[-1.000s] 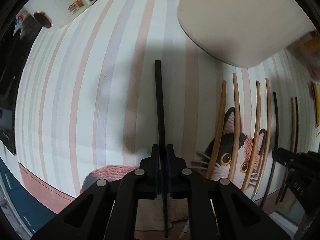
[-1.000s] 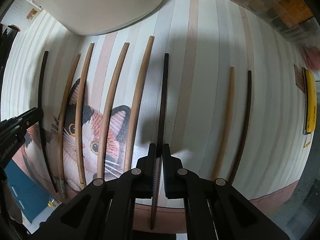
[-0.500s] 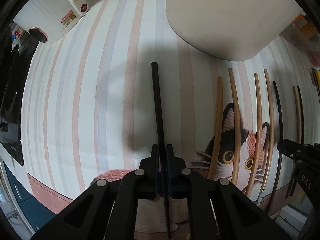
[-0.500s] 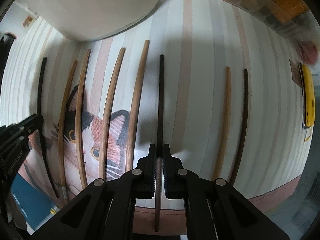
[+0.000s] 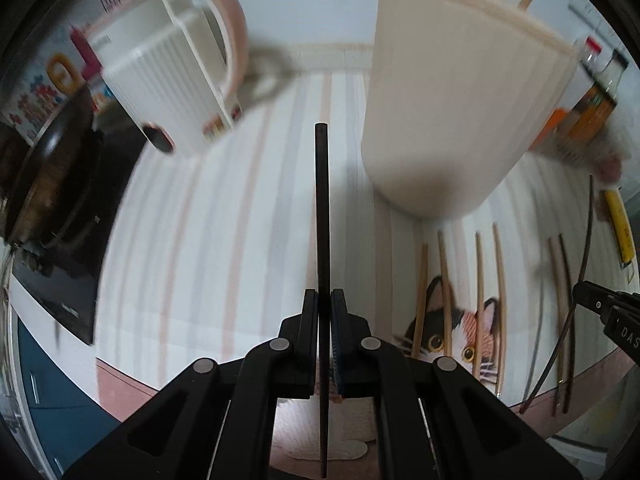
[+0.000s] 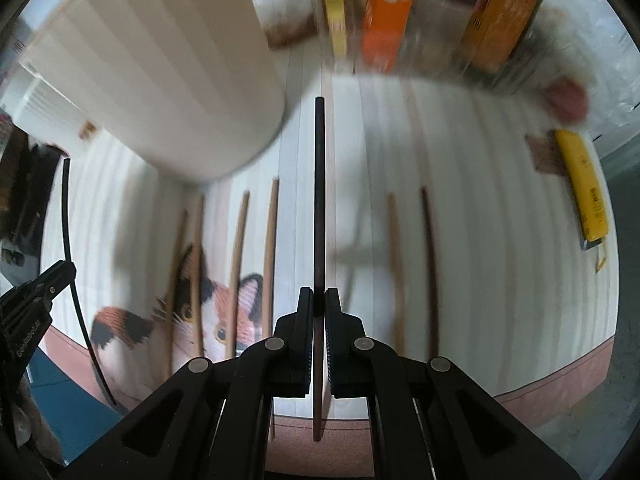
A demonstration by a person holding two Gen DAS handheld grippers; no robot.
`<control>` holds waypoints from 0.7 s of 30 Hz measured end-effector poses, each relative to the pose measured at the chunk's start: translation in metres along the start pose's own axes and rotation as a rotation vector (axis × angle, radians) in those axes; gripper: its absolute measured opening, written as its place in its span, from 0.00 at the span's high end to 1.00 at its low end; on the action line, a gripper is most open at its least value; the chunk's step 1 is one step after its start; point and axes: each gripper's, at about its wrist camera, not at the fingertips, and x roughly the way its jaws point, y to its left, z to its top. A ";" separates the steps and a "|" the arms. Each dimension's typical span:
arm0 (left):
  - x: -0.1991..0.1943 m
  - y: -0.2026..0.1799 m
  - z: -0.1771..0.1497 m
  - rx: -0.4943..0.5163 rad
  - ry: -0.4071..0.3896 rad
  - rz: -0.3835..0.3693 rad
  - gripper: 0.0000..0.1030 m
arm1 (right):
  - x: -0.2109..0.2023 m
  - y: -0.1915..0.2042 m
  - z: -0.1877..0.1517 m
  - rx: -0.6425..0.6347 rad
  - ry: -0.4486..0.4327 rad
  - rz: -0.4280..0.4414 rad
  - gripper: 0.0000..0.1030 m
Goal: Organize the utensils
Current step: 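Lift both chopsticks and carry them above the beige holder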
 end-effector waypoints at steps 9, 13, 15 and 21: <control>-0.044 0.009 0.014 -0.035 -0.135 -0.008 0.97 | -0.053 -0.003 0.012 0.025 -0.166 0.019 0.95; -0.073 0.014 0.025 -0.070 -0.207 -0.039 0.97 | -0.074 0.000 0.024 0.034 -0.232 0.034 0.95; -0.091 0.017 0.031 -0.085 -0.241 -0.064 0.97 | -0.091 0.001 0.029 0.040 -0.266 0.054 0.95; -0.147 0.026 0.053 -0.131 -0.345 -0.171 0.97 | -0.145 0.007 0.056 0.042 -0.352 0.151 0.95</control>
